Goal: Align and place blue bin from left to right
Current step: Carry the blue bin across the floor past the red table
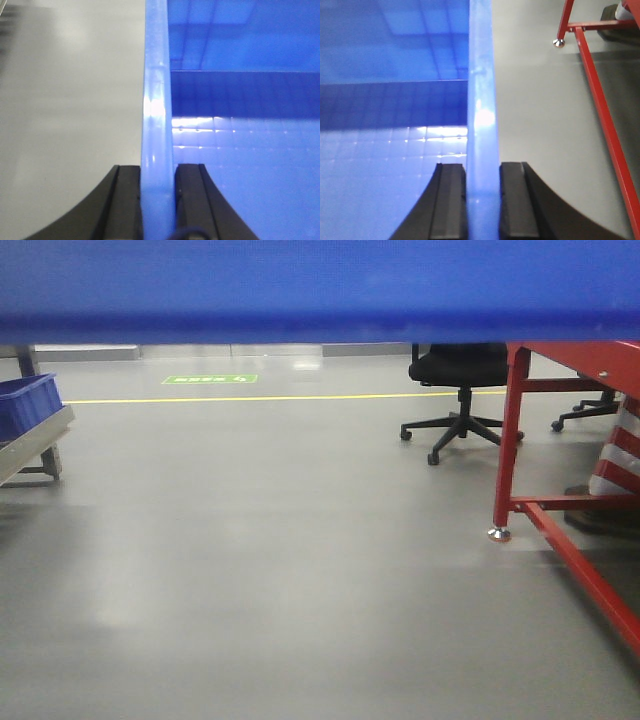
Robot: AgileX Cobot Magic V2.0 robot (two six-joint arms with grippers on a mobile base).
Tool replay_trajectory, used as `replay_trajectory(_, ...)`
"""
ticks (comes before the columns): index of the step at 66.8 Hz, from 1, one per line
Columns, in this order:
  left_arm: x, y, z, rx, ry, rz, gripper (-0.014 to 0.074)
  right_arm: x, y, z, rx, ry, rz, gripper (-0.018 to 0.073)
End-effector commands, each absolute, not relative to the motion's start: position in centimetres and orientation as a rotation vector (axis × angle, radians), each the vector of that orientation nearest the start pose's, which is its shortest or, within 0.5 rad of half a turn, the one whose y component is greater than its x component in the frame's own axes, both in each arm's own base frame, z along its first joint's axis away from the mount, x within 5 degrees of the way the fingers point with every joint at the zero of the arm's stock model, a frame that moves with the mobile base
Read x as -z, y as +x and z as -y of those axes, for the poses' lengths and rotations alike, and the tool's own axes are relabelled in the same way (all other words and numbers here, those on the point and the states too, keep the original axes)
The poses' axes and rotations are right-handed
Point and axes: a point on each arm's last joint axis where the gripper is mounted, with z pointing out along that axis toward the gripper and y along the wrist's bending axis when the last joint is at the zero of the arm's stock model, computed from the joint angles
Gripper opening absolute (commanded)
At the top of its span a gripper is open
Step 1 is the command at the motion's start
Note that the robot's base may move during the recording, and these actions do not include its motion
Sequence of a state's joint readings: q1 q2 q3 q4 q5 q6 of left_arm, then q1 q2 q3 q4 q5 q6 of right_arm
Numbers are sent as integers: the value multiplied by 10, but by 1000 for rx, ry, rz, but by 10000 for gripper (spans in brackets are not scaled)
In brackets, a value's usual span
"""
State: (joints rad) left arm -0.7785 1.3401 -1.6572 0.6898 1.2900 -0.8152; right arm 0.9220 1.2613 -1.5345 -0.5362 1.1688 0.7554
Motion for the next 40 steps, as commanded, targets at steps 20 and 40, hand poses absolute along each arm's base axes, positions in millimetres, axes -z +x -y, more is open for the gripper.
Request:
replay_trajectory(20,-484,213,133,20,-67,-2091,-111,-470,175,-162,-279,-220,-2117,-78)
replay_trajectory(40,-485,213,134,29,-61,-2083,-111,-470,175,-162,-279,-220,-2117,-78)
